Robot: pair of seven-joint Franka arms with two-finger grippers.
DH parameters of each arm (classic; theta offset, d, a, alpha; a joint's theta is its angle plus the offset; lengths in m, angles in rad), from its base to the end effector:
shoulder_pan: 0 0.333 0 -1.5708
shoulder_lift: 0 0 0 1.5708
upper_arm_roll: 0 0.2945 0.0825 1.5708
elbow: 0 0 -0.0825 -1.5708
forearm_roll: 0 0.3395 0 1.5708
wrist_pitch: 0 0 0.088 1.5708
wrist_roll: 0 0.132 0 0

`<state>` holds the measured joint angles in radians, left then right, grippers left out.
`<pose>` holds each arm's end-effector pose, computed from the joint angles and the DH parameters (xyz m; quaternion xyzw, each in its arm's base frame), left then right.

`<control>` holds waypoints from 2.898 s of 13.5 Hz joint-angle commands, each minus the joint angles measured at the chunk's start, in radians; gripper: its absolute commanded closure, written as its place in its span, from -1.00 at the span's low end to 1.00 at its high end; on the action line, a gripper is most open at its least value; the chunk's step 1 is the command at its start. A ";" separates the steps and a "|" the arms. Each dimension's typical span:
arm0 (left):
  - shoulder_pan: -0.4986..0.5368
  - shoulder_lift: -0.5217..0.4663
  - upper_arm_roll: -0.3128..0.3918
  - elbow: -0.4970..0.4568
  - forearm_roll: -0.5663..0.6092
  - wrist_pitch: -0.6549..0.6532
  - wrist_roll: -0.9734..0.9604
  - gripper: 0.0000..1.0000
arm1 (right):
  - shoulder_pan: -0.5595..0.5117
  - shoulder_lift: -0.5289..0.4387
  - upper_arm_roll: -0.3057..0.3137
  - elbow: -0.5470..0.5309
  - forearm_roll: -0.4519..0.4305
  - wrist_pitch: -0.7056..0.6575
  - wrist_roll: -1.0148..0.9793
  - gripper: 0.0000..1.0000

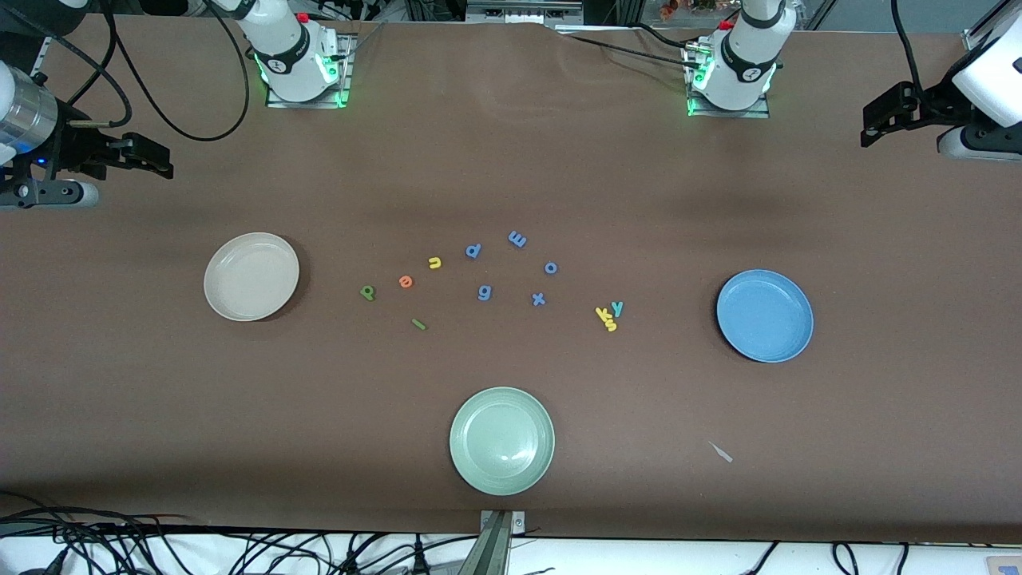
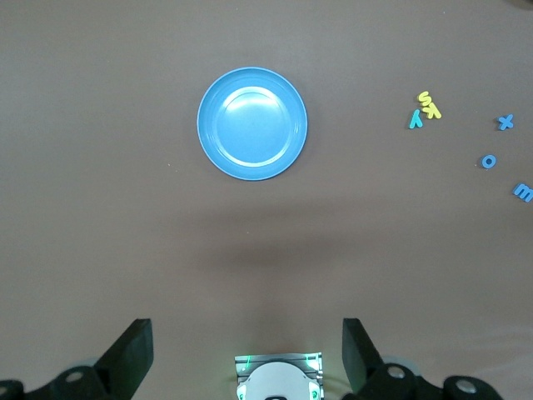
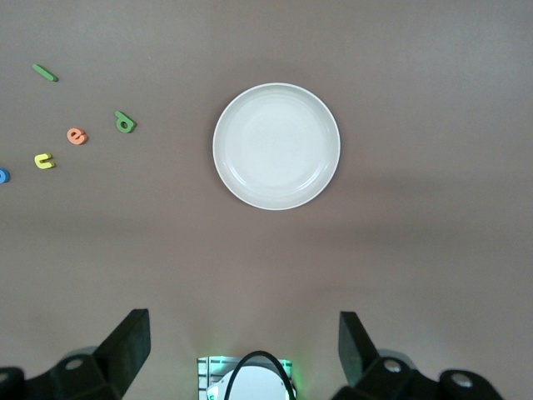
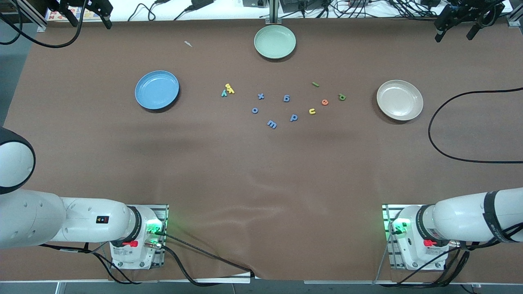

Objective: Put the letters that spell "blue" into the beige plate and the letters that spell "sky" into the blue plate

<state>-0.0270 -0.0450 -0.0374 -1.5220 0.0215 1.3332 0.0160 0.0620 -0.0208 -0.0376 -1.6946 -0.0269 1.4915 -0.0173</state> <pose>0.4668 -0.0273 0.6016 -0.9966 0.0382 0.0716 0.0132 0.4851 0.0080 0.5306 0.9955 0.0210 -0.0910 0.0134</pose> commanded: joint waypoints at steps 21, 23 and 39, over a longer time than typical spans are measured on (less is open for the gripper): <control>-0.007 0.010 0.002 0.026 -0.018 -0.020 -0.008 -1.00 | 0.009 0.004 -0.013 0.041 0.010 -0.016 0.054 -1.00; -0.004 0.010 0.002 0.026 -0.020 -0.020 -0.008 -1.00 | 0.009 0.004 -0.013 0.041 0.010 -0.013 0.054 -1.00; -0.008 0.010 0.001 0.028 -0.020 -0.019 0.004 -1.00 | 0.010 0.009 -0.013 0.042 0.002 -0.002 0.054 -1.00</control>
<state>-0.0317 -0.0450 -0.0398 -1.5220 0.0215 1.3332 0.0160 0.0627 -0.0207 -0.0434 -1.6732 -0.0271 1.4922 0.0275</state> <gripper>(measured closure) 0.000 0.000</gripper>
